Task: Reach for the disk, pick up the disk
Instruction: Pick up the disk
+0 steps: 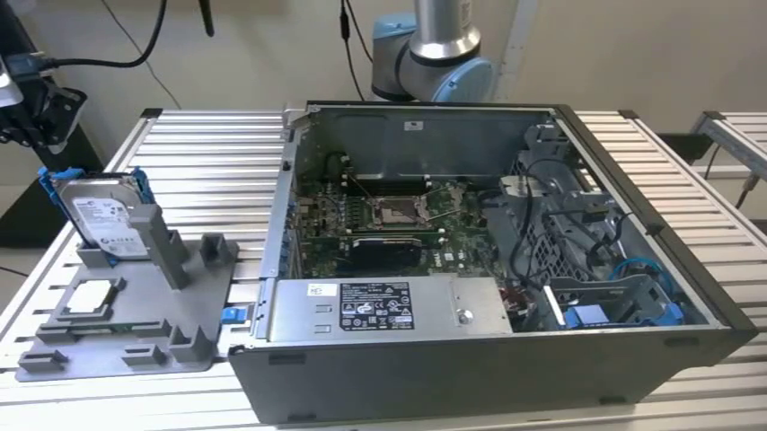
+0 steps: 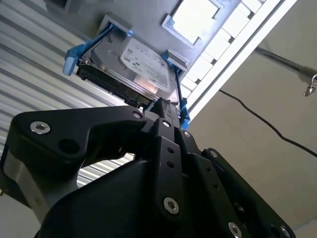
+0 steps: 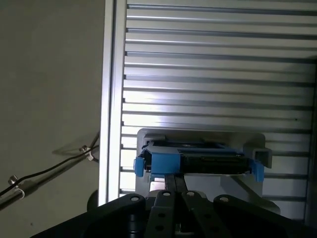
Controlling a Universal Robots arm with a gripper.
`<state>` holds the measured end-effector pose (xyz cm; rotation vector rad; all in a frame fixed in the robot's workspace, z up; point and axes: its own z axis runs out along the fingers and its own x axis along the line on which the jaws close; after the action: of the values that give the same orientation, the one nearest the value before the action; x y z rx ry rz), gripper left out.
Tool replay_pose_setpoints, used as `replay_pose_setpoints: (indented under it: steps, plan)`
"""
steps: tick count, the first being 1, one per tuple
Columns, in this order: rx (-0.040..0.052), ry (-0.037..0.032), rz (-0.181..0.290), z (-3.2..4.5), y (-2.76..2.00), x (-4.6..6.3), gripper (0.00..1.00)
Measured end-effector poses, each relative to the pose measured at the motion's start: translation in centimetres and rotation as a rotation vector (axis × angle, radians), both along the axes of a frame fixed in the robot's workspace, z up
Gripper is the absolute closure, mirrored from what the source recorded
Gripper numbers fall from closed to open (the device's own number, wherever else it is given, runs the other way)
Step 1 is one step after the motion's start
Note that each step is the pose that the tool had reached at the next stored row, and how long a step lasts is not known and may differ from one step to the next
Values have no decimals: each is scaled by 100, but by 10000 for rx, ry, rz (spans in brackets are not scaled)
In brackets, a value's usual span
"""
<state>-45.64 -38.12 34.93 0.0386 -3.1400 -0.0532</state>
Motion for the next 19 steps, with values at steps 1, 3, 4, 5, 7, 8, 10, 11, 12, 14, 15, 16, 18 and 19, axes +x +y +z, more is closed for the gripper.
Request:
replay_pose_setpoints:
  steps: [1,3,4,5,7,8,10,11,12,14,15,16,18,19]
  plan:
    - [-1,-3,52,0,0,0,100]
    - [0,-5,375,0,1,0,100]
    - [0,-5,553,0,1,-1,100]
    - [-1,-4,734,0,1,-1,100]
    - [0,-4,1098,0,1,-1,100]
    - [-1,-4,1289,0,1,-1,100]
    - [0,-4,1656,0,0,0,100]
    - [0,-4,1840,0,0,0,100]
    - [0,-4,2015,0,0,0,100]
    - [0,-4,2379,0,1,0,100]
    - [0,-4,2561,0,1,-1,100]
    - [0,-4,2739,0,1,0,100]
    - [0,-4,3099,0,1,0,100]
    - [0,-4,3275,0,0,0,100]
